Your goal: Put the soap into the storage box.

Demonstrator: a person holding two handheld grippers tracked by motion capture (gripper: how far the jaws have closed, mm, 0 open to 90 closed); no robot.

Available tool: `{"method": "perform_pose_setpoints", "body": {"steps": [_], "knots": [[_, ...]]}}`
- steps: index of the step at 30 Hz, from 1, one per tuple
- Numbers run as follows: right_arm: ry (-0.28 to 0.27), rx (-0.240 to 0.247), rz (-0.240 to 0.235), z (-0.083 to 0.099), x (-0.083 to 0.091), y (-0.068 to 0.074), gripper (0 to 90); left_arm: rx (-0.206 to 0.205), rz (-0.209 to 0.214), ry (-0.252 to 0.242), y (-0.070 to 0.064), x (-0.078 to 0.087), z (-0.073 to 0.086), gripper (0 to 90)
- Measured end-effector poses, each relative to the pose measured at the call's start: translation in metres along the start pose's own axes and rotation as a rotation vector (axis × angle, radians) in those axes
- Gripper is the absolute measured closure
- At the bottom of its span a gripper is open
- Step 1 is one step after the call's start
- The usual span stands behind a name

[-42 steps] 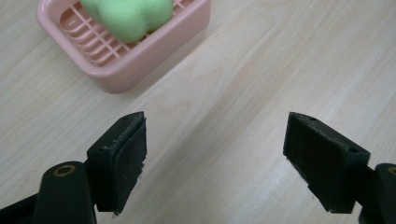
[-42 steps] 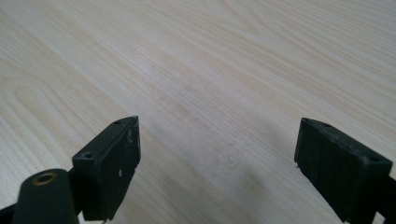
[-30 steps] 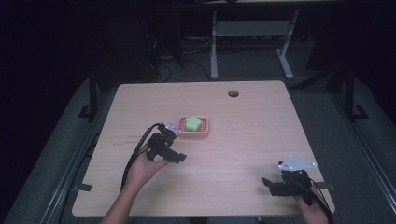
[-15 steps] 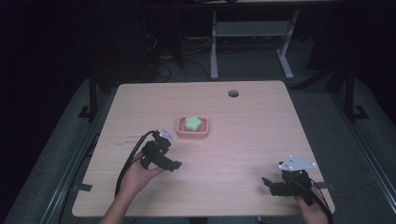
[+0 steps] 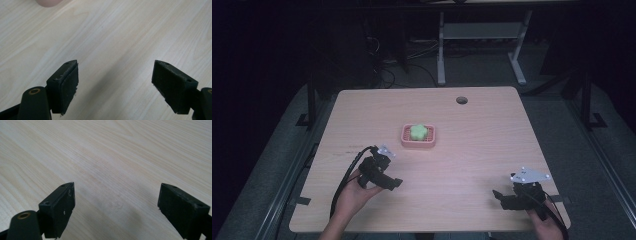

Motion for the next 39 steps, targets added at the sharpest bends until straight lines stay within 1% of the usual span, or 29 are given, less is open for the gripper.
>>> {"method": "perform_pose_setpoints", "body": {"steps": [1, 2, 5, 11, 12, 13, 15, 16, 21, 22, 23, 24, 25, 26, 27, 32, 35, 36, 37, 38, 39], "knots": [[0.002, -0.007, 0.000, 0.000, 0.000, 0.000, 13.8, 0.002, 0.009, 0.005, -0.002, -0.001, 0.004, 21.3], [0.002, -0.007, 0.000, 0.000, 0.000, 0.000, 13.8, 0.002, 0.009, 0.005, -0.002, -0.001, 0.004, 21.3], [-0.001, 0.000, 0.002, 0.000, 0.000, 0.000, 13.9, -0.007, 0.010, 0.018, -0.004, -0.002, 0.012, 21.3], [0.002, 0.000, 0.006, 0.000, 0.000, 0.000, 13.9, 0.007, 0.010, 0.014, -0.005, -0.002, 0.025, 21.2], [0.002, 0.001, 0.007, 0.000, 0.000, 0.000, 13.8, 0.007, 0.010, 0.014, -0.005, -0.002, 0.025, 21.2], [0.000, 0.001, 0.006, 0.000, 0.000, 0.000, 13.8, 0.010, 0.010, 0.001, -0.005, -0.001, 0.027, 21.2], [0.004, -0.005, 0.006, 0.000, 0.000, 0.000, 13.9, 0.018, 0.011, -0.010, -0.007, 0.001, 0.032, 21.2], [0.004, -0.005, 0.006, 0.000, 0.000, 0.000, 13.9, 0.015, 0.010, -0.014, -0.007, 0.002, 0.034, 21.2], [0.004, -0.004, 0.008, 0.000, 0.000, 0.000, 13.8, 0.025, 0.013, -0.024, -0.009, 0.003, 0.043, 21.2], [0.006, -0.005, 0.008, 0.001, 0.000, 0.000, 13.8, 0.017, 0.010, -0.028, -0.009, 0.003, 0.046, 21.3], [0.006, -0.005, 0.008, 0.001, 0.000, 0.001, 13.9, 0.022, 0.012, -0.040, -0.010, 0.003, 0.048, 21.3], [0.006, -0.005, 0.008, 0.001, 0.000, 0.001, 13.9, 0.028, 0.015, -0.044, -0.011, 0.004, 0.051, 21.3], [0.005, -0.005, 0.009, 0.000, 0.000, 0.001, 13.9, 0.024, 0.016, -0.041, -0.011, 0.004, 0.053, 21.3], [0.001, 0.001, 0.011, 0.000, 0.000, 0.000, 13.8, 0.029, 0.018, -0.042, -0.011, 0.004, 0.055, 21.3], [0.006, -0.005, 0.010, 0.000, 0.000, 0.000, 13.8, 0.037, 0.020, -0.049, -0.013, 0.005, 0.059, 21.3], [0.001, 0.007, 0.011, 0.000, 0.000, 0.001, 13.8, 0.044, 0.014, -0.067, -0.013, 0.006, 0.065, 21.3], [-0.005, 0.017, 0.011, -0.002, 0.000, 0.001, 13.9, 0.048, 0.006, -0.089, -0.013, 0.006, 0.068, 21.3], [-0.001, 0.023, 0.003, -0.003, 0.001, 0.002, 13.8, 0.047, -0.004, -0.100, -0.014, 0.006, 0.068, 21.5], [-0.001, 0.023, 0.003, -0.003, 0.001, 0.002, 13.8, 0.035, -0.023, -0.105, -0.014, 0.007, 0.068, 21.5], [-0.006, 0.033, 0.002, -0.005, 0.002, 0.003, 13.9, 0.027, -0.047, -0.129, -0.014, 0.010, 0.066, 21.5], [-0.006, 0.033, 0.002, -0.005, 0.002, 0.003, 13.9, 0.027, -0.047, -0.129, -0.014, 0.010, 0.066, 21.5]]}}
Point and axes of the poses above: each handheld gripper's, and its own axes: x roughly backward along the jaws, z roughly out of its underside, y roughly to its left, the point moved 6 cm from there along -x, roughly forward along the jaws, and after that the axes turned 5 degrees about x, right-handed, at the moved point
